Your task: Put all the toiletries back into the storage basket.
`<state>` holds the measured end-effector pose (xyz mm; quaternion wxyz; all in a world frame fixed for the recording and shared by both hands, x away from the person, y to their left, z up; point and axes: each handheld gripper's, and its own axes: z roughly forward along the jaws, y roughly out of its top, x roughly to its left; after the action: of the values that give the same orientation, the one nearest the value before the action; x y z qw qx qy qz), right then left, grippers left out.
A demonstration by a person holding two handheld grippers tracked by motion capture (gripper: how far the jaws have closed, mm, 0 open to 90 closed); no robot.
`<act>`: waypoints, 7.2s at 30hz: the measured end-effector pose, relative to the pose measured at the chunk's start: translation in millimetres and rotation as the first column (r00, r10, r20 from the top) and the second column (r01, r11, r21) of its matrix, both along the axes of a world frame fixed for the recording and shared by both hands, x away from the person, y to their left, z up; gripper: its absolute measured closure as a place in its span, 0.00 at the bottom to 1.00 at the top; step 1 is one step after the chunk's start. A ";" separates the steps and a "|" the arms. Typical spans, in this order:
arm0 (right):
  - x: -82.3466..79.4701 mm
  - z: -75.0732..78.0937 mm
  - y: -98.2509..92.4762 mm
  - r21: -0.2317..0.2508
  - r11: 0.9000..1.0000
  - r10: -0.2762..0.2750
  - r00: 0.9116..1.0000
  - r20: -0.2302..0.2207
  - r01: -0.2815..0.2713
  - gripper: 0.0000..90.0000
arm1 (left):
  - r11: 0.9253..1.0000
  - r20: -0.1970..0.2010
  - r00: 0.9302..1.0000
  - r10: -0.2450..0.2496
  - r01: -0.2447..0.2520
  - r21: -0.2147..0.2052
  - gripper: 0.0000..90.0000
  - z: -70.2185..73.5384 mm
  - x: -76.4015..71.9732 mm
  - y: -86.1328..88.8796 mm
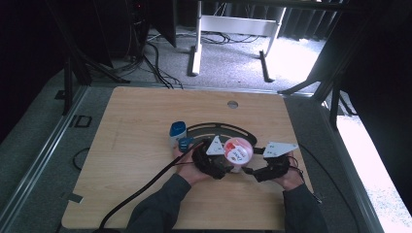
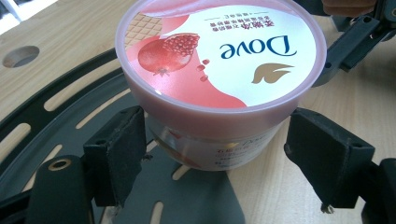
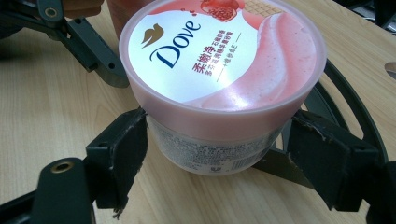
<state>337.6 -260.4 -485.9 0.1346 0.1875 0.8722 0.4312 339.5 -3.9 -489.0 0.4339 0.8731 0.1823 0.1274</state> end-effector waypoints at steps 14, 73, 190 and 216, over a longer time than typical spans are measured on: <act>12.7 1.5 -7.7 -0.006 1.000 -0.021 1.000 0.006 0.021 0.22 | 0.999 0.020 1.000 0.004 -0.005 0.054 0.22 8.8 13.9 -15.5; 71.1 2.1 -18.9 -0.101 0.995 -0.008 0.999 -0.036 0.004 0.23 | 0.975 0.029 0.976 0.218 -0.219 0.043 0.20 -3.8 42.1 -50.1; -19.9 -60.8 -15.8 -0.116 0.970 -0.223 0.972 -0.079 0.213 0.55 | 0.986 -0.132 0.978 0.161 -0.164 -0.009 0.55 -7.6 21.0 -35.7; -28.9 -73.0 -30.5 -0.050 0.951 -0.309 0.946 -0.102 0.305 0.47 | 0.989 -0.140 0.979 0.145 -0.141 0.035 0.63 16.6 4.8 -13.3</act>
<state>308.7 -290.9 -558.9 0.1556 0.3418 0.8456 0.3793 344.4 -17.2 -472.4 0.3986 0.8699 0.2736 0.0979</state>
